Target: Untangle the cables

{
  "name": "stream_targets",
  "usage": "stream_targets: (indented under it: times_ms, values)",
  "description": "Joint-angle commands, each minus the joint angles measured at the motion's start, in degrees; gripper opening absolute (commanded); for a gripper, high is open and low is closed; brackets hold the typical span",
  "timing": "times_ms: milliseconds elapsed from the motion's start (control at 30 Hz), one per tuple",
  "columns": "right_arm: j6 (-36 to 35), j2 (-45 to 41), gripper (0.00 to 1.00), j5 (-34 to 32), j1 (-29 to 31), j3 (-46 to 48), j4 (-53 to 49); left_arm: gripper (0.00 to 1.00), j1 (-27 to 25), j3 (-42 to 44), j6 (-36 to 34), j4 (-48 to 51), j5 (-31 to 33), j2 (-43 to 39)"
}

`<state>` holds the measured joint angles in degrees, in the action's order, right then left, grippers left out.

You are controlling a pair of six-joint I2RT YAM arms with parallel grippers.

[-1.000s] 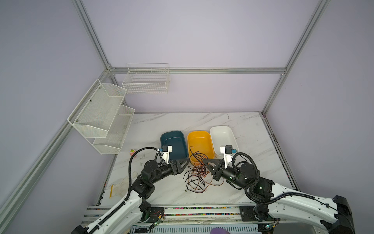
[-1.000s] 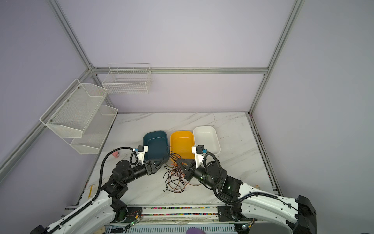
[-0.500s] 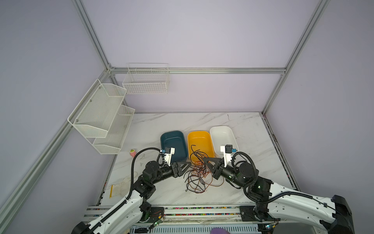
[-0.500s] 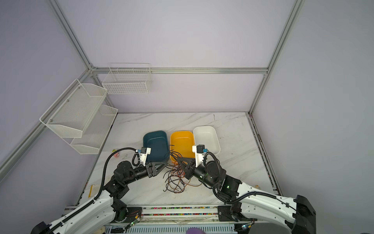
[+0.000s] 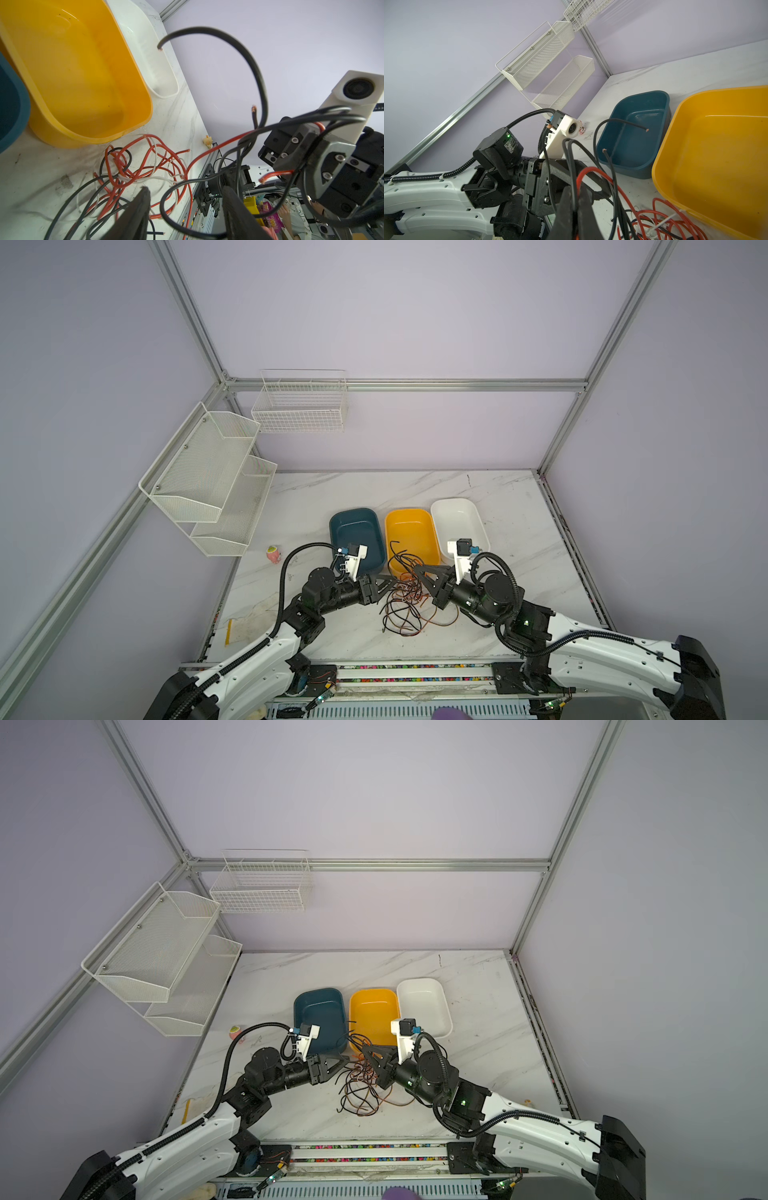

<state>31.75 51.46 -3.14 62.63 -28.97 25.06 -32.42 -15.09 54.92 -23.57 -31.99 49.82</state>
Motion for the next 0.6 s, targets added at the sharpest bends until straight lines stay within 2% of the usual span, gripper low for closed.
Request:
stream_targets:
  times_ms: [0, 267, 433, 567]
  values:
    - [-0.4, 0.6, 0.00, 0.7, -0.2, 0.8, 4.0, 0.49, -0.6, -0.4, -0.6, -3.4, -1.2, 0.4]
    - [-0.5, 0.6, 0.00, 0.4, -0.2, 1.3, 4.1, 0.45, -1.2, -0.8, -1.0, -3.6, -1.0, 1.4]
    - [-0.5, 0.5, 0.00, 0.4, -0.2, 1.8, 4.4, 0.38, -1.3, -0.7, -1.1, -3.6, -0.5, 1.5]
    - [-0.3, 0.1, 0.00, 1.0, -0.2, 2.1, 4.2, 0.23, -1.4, -0.7, -1.3, -3.6, -0.4, 1.5]
